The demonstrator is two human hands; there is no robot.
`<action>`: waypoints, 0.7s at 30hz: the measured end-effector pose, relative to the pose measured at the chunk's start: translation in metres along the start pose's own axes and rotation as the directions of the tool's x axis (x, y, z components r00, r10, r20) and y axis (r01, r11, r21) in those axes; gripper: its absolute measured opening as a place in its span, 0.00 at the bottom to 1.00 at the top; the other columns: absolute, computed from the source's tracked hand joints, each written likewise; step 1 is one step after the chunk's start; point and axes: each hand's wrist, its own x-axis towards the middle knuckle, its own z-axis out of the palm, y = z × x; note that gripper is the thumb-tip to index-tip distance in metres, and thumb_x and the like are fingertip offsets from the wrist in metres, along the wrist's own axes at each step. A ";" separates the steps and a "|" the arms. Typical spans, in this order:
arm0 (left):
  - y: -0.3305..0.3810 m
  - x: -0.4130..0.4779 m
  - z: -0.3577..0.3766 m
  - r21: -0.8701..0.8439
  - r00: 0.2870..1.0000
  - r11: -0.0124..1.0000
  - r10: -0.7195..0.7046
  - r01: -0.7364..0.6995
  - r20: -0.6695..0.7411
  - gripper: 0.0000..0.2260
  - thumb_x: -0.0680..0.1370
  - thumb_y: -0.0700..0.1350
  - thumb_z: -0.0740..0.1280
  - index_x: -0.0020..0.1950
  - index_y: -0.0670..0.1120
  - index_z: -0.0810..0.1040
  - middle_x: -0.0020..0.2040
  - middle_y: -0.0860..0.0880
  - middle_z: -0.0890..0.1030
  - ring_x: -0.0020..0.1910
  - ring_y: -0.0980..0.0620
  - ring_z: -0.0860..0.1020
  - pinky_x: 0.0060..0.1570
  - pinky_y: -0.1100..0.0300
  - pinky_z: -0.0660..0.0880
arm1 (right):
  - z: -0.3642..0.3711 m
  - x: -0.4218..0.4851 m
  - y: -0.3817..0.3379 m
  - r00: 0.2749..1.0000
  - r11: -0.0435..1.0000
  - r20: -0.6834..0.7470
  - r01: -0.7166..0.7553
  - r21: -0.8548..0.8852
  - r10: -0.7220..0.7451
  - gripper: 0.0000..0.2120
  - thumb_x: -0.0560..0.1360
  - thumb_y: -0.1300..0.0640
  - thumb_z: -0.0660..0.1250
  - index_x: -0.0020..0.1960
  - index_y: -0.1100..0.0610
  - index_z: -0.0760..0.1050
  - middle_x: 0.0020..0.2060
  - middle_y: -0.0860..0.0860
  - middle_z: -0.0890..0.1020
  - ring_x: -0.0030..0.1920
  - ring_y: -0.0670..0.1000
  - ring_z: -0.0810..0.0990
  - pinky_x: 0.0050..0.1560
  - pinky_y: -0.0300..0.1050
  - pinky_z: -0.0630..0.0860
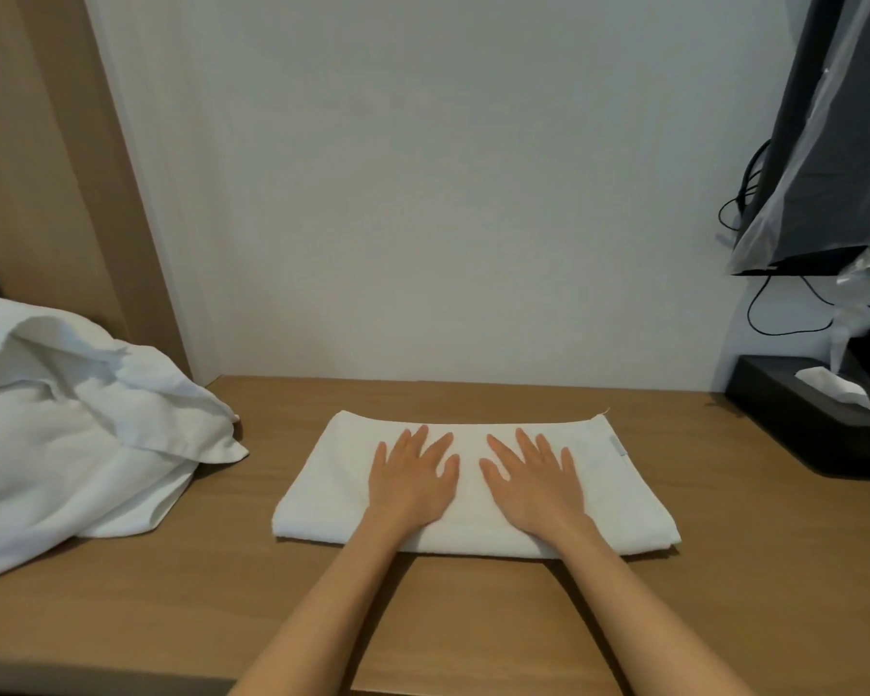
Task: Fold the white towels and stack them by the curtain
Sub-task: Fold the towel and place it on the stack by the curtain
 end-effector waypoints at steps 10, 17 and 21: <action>-0.075 -0.019 -0.032 0.040 0.983 0.983 -0.182 0.181 0.029 0.28 0.80 0.64 0.44 0.78 0.57 0.50 0.79 0.50 0.45 0.78 0.48 0.46 0.74 0.47 0.45 | -0.019 -0.020 0.056 0.997 0.995 -0.033 -0.074 -0.059 0.072 0.26 0.81 0.40 0.40 0.78 0.44 0.48 0.78 0.50 0.47 0.77 0.53 0.43 0.74 0.56 0.38; -0.069 -0.037 -0.035 0.000 0.969 0.971 -0.239 0.239 0.055 0.28 0.81 0.61 0.43 0.79 0.50 0.48 0.79 0.44 0.44 0.77 0.44 0.43 0.74 0.48 0.44 | -0.036 -0.040 0.033 0.910 0.977 -0.362 0.212 -0.017 -0.204 0.11 0.80 0.52 0.57 0.58 0.49 0.76 0.58 0.46 0.75 0.61 0.49 0.69 0.64 0.45 0.63; -0.057 -0.055 -0.040 0.114 0.961 0.954 -0.273 0.277 -0.051 0.25 0.82 0.58 0.44 0.74 0.47 0.62 0.74 0.42 0.61 0.72 0.41 0.60 0.67 0.48 0.60 | -0.042 -0.067 0.004 0.906 0.883 0.016 0.408 0.230 -0.423 0.13 0.75 0.38 0.62 0.59 0.37 0.73 0.57 0.41 0.71 0.59 0.42 0.66 0.61 0.44 0.66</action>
